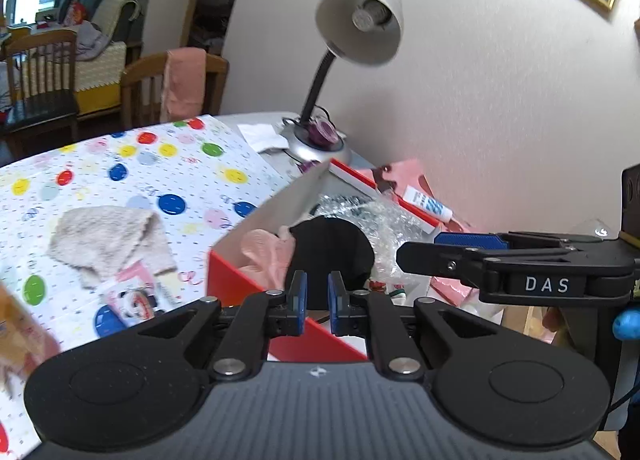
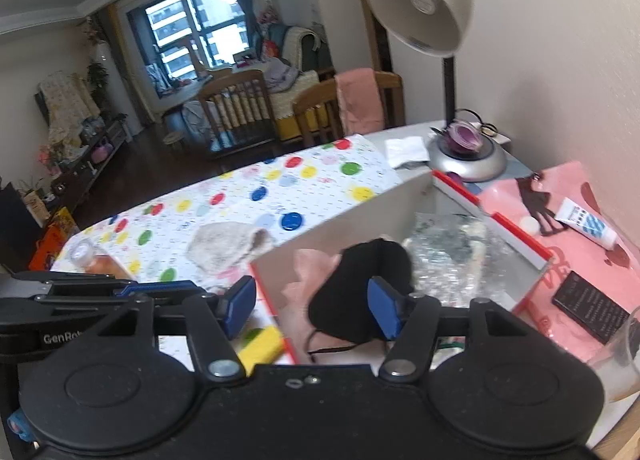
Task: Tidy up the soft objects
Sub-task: 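Lower the bubble wrap into the box and open the right tool while the left lowers the mask, then withdraw both tools from the box toward the items on the table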
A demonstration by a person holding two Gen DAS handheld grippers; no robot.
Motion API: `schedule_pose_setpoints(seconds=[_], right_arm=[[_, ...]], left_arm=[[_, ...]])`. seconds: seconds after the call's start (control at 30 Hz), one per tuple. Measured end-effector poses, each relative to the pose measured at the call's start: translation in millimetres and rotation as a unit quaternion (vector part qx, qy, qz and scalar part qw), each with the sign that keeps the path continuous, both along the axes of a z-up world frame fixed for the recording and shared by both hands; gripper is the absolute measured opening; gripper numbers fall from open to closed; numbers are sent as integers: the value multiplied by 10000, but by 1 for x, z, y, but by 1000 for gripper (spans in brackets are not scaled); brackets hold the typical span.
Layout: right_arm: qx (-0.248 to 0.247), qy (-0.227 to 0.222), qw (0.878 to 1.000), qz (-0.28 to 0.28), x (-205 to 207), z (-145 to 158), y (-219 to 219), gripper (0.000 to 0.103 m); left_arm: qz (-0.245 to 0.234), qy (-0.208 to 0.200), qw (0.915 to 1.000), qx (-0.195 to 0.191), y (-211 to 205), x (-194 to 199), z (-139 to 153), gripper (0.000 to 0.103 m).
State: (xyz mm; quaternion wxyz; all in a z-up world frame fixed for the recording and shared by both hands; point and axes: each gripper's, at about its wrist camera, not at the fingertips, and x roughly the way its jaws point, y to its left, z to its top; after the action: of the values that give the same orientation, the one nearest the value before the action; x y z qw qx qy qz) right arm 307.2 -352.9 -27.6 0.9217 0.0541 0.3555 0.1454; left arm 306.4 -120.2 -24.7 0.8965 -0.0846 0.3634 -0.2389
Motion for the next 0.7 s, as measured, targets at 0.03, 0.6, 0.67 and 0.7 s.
schedule_pose_setpoints(seconds=[0.03, 0.6, 0.67, 0.7], right_arm=[[9, -34, 10000, 38, -4, 2, 5, 63], [166, -300, 9956, 875, -53, 11, 111, 69], [123, -305, 9950, 939, -58, 8, 123, 71], [106, -310, 9950, 943, -61, 6, 129, 71]], left_arm=[[43, -33, 10000, -16, 7, -5, 2, 10], [917, -293, 9953, 34, 127, -72, -2, 10], [1031, -247, 9944, -12, 143, -77, -5, 18], [1090, -227, 9938, -33, 151, -79, -6, 23]])
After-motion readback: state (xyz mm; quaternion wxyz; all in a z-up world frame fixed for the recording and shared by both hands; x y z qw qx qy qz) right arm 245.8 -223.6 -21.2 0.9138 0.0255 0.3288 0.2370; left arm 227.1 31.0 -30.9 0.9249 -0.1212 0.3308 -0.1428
